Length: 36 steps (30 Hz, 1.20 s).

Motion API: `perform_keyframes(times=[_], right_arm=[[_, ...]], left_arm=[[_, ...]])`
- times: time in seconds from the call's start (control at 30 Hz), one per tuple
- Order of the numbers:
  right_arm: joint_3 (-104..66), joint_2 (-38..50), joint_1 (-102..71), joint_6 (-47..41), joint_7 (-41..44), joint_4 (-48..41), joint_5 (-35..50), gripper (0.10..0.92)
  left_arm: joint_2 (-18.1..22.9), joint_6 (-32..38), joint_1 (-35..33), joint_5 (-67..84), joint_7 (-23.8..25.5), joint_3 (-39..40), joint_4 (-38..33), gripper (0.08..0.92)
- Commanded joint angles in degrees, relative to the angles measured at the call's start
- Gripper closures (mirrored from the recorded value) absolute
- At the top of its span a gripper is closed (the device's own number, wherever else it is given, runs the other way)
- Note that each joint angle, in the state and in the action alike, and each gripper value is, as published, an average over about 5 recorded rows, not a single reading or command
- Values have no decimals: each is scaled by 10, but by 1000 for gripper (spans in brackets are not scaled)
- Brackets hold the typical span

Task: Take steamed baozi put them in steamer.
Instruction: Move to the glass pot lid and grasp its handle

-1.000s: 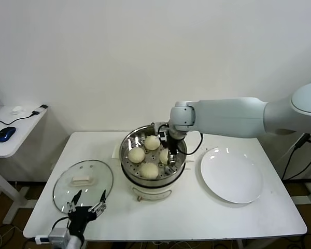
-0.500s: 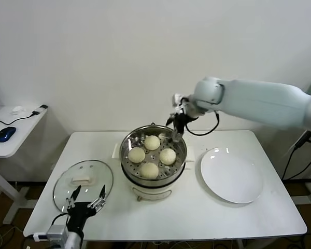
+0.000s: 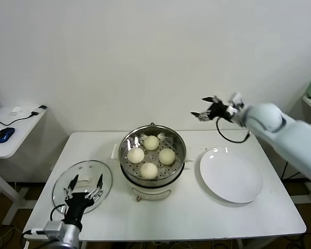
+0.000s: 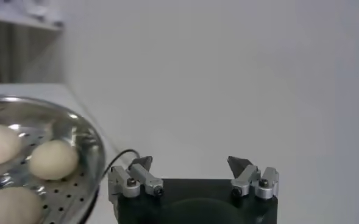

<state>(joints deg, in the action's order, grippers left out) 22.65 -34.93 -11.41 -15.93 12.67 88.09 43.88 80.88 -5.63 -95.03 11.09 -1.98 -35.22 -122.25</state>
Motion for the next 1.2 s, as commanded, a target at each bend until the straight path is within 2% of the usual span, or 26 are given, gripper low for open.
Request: perform_keyframes(times=[0.03, 0.13, 0.27, 0.47, 0.57, 0.73, 0.9, 1.0, 1.2], right_arm=[[-643, -85, -654, 141, -67, 47, -104, 202], [-652, -149, -699, 214, -44, 20, -129, 203], [-638, -215, -718, 267, -34, -5, -155, 203], [-606, -296, -728, 335, -25, -29, -208, 203], [-592, -320, -727, 360, -23, -45, -236, 203], [-580, -328, -731, 324, -36, -36, -253, 203], [-575, -328, -741, 271, -55, -8, -264, 203], [-574, -330, -744, 250, -68, 7, -268, 203], [-574, -333, -744, 222, -85, 31, -272, 203]], left_arm=[[-10, 87, 16, -42, -10, -5, 44, 177], [-19, 86, 14, -94, -21, -7, 47, 177], [-28, 85, 11, -171, -41, -8, 57, 177], [-34, 101, 5, -351, -100, -16, 85, 177], [-42, 127, 6, -493, -146, -22, 118, 177], [-70, 144, 15, -727, -219, -20, 208, 177], [-90, 71, 34, -824, -260, -5, 286, 177], [-85, 37, 50, -841, -268, -1, 312, 177], [-73, -7, 85, -853, -249, 7, 332, 177]])
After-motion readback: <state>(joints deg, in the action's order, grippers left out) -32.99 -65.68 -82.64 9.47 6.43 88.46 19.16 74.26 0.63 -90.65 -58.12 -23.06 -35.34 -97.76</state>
